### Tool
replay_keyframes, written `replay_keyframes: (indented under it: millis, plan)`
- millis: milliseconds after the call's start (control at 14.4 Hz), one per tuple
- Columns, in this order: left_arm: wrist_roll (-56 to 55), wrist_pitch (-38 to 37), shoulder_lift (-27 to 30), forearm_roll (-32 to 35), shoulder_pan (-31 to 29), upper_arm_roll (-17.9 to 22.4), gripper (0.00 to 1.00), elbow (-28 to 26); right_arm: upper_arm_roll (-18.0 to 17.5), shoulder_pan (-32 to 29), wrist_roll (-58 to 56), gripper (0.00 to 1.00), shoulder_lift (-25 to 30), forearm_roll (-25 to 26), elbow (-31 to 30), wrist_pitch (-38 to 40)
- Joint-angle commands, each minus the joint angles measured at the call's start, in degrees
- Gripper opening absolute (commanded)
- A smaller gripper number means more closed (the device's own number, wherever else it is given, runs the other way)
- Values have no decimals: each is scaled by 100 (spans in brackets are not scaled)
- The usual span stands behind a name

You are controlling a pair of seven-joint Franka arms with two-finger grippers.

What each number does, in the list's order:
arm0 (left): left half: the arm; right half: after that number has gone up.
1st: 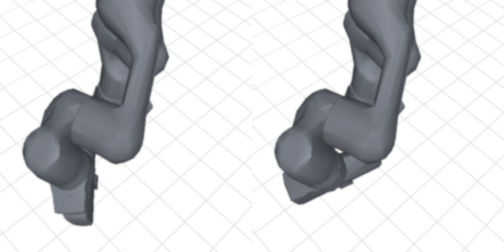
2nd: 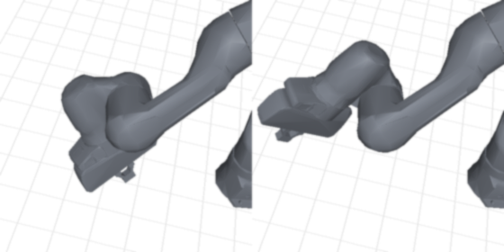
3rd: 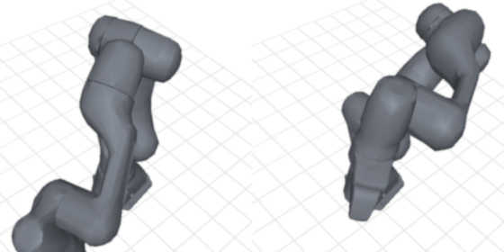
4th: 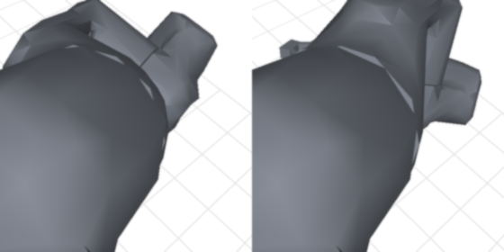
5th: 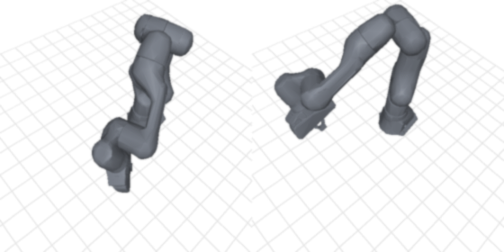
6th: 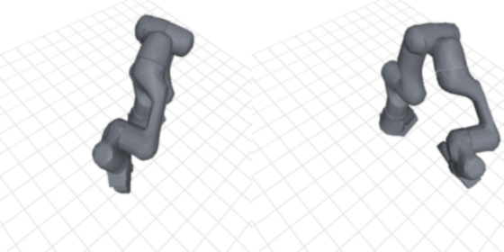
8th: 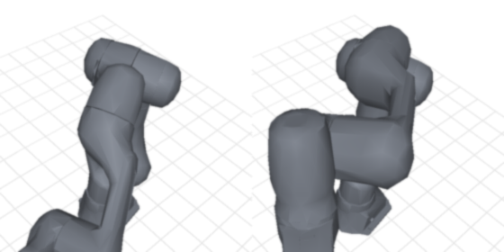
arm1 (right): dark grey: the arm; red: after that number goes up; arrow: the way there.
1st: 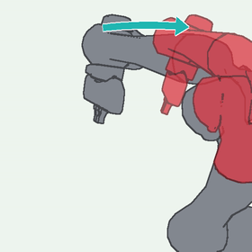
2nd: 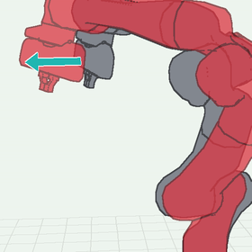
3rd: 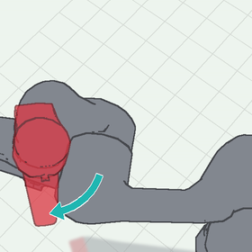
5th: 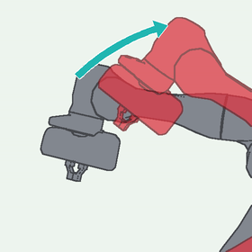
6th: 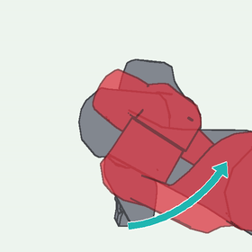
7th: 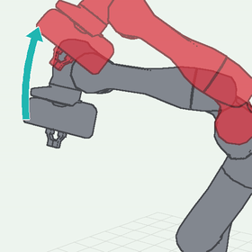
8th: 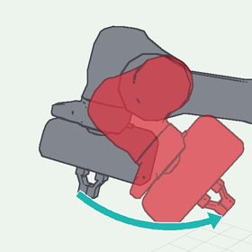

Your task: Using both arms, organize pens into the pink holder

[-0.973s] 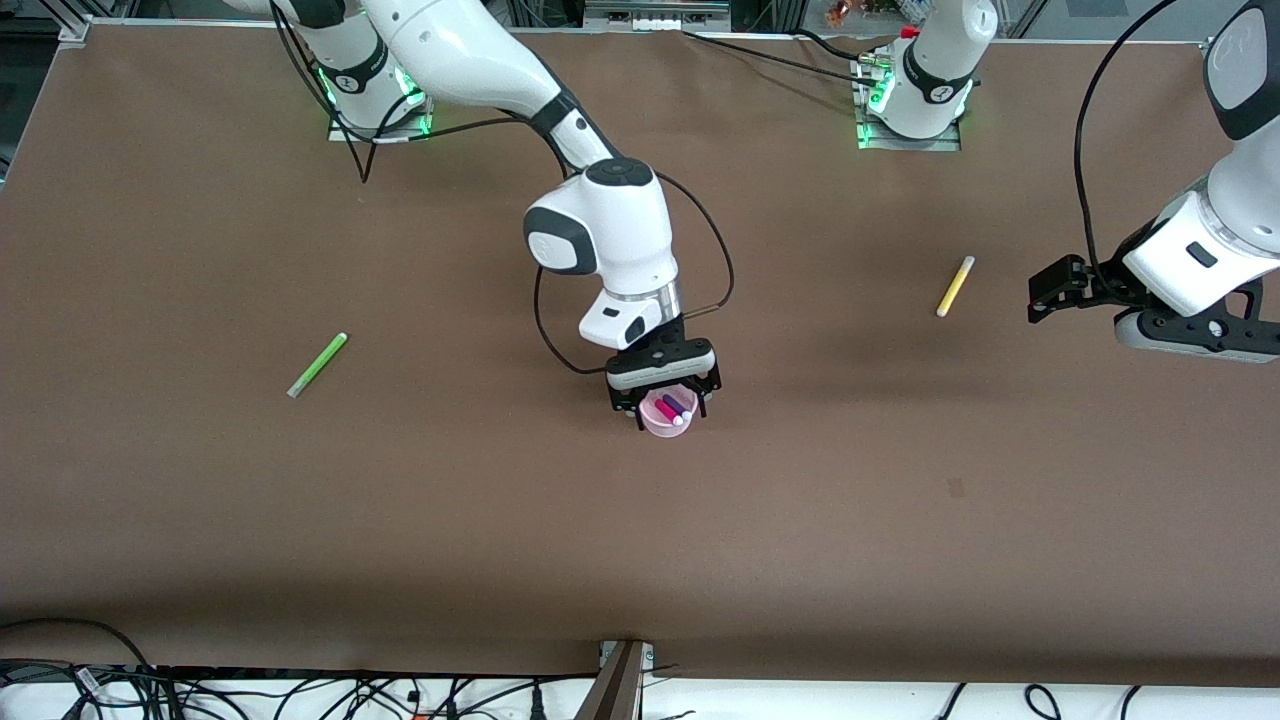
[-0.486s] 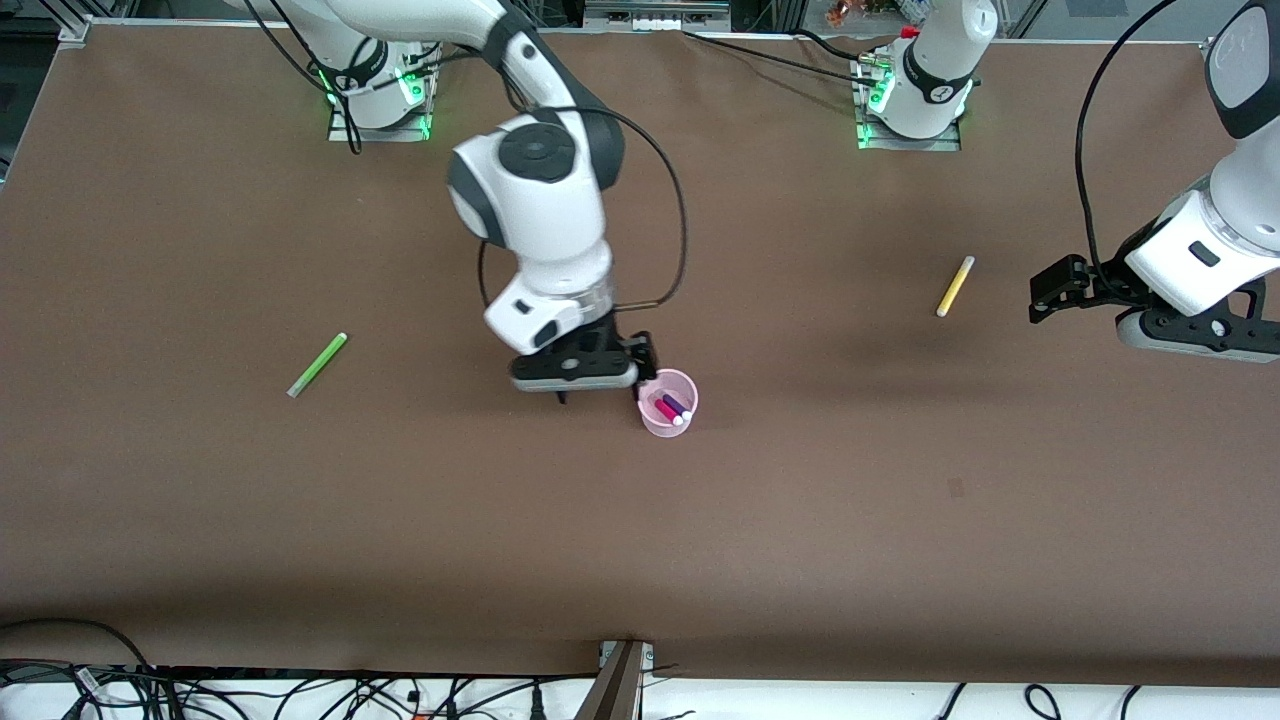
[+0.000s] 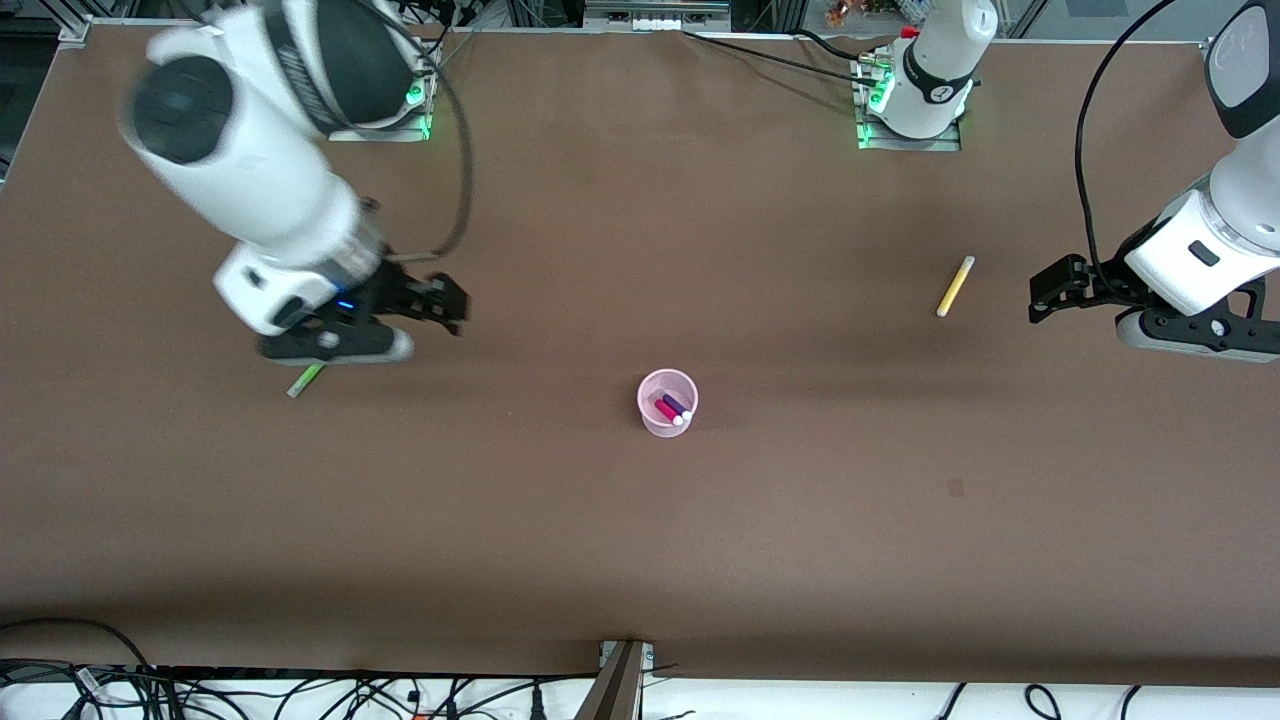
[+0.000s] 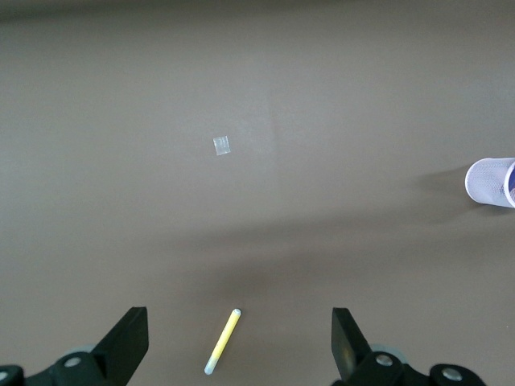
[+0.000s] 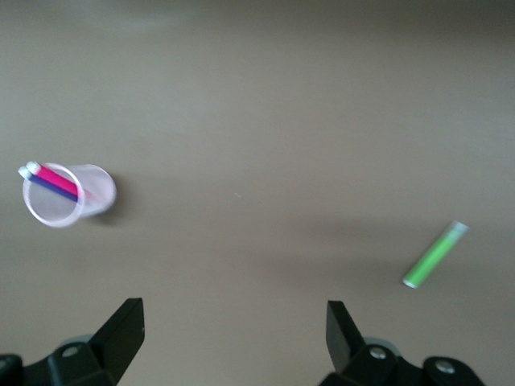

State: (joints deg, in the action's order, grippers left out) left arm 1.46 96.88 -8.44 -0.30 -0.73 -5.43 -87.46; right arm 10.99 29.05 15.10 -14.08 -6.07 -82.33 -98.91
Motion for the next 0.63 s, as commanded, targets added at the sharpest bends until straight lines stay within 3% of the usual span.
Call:
replay_keyframes:
  millis: [0,139,278,556]
  plan:
    - [-66,-99,0,118,82,42,100,107,-150,-722,-908,100,1290,-53,-1529,-85]
    - [-66,-99,0,118,82,42,100,107,-176,-1214,-1691,100,1722,0,-1865,107]
    - [-66,-99,0,118,82,42,100,107,-395,-1637,-2368,100,1794,297,-1744,476]
    - [-66,-99,0,118,82,42,100,107,-484,-1709,-2380,100,1724,501,-1445,706]
